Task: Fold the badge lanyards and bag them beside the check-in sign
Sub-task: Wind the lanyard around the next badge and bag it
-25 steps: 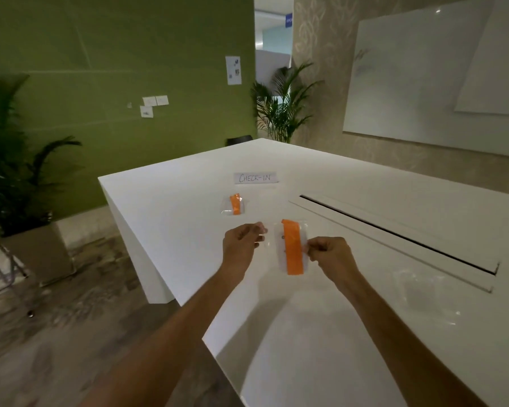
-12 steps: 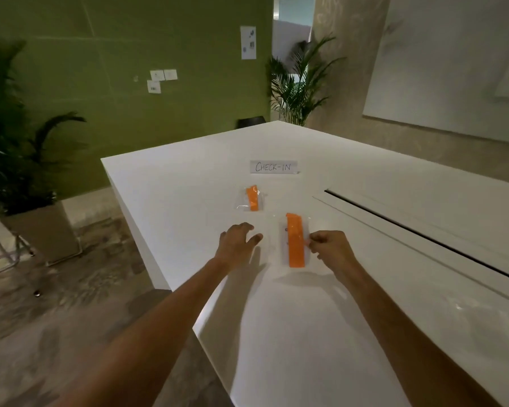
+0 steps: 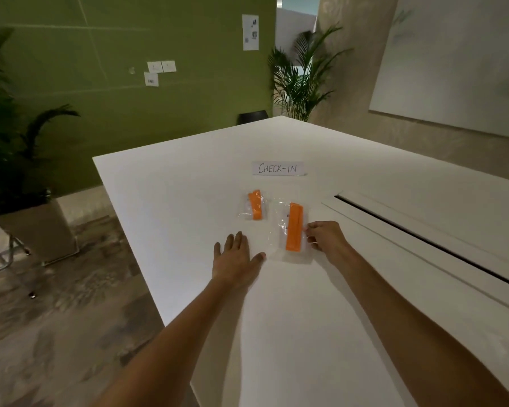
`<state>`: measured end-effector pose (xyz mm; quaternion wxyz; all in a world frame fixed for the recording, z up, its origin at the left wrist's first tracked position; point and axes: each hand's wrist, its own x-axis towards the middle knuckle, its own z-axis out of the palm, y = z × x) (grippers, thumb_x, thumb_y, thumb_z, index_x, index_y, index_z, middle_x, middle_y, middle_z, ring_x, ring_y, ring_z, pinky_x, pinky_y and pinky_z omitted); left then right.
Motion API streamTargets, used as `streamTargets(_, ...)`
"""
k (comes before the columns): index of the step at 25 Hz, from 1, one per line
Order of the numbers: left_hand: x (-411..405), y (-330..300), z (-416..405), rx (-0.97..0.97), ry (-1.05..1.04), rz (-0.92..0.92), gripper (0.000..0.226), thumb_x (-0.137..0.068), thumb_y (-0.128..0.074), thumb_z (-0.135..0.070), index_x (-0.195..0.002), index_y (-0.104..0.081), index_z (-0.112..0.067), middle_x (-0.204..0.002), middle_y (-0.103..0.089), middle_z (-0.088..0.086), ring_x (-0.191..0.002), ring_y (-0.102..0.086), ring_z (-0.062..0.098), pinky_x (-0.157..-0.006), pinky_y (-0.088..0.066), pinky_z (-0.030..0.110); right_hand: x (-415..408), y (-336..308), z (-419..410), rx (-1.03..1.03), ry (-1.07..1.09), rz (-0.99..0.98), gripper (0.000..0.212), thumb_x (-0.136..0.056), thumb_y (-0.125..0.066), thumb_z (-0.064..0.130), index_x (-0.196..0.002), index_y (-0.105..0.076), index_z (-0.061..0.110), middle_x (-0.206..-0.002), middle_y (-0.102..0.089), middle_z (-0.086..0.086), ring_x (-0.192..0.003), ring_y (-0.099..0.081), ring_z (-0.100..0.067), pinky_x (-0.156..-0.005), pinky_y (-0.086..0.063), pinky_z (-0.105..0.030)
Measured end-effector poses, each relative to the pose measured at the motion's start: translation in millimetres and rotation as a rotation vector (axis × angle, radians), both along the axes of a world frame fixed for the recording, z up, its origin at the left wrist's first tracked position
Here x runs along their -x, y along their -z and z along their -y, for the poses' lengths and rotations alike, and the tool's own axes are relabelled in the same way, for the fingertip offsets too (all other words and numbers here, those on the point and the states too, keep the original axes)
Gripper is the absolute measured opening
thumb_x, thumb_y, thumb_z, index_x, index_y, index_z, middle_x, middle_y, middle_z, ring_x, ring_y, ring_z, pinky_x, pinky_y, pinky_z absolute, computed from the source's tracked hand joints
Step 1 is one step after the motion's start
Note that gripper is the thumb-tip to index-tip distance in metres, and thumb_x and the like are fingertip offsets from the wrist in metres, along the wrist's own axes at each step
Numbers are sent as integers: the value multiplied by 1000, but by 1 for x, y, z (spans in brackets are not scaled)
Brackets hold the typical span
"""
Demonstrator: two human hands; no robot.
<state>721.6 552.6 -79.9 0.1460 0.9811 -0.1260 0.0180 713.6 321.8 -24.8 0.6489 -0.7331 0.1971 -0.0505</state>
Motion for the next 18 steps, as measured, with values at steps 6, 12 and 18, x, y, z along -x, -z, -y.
streamTargets(6,-6,4,0,-52,-17,11,87,-84,-12,-69,-150,-7,-13,-160,-6,1,-147,1,19,-117,2,49,-50,12,-1,-98,124,-100,15,-84,-60,2,-70,-63,9,-60,-50,-9,-48,-43,-16,-43,-32,-20)
streamTargets(12,-7,8,1,-48,-25,29,86,-83,-9,-68,-150,-9,-13,-160,-8,1,-147,0,19,-117,2,49,-89,10,-1,-82,157,-161,24,-85,-58,2,-63,-50,9,-57,-44,-8,-46,-37,-15,-31,-27,-9)
streamTargets(18,-8,12,3,-35,-46,48,85,-83,-10,-67,-150,-9,-14,-160,-9,-1,-147,0,17,-117,3,48,-120,10,3,-19,122,-153,28,-87,-58,1,-65,-44,11,-64,-44,-7,-51,-40,-16,-29,-31,-11)
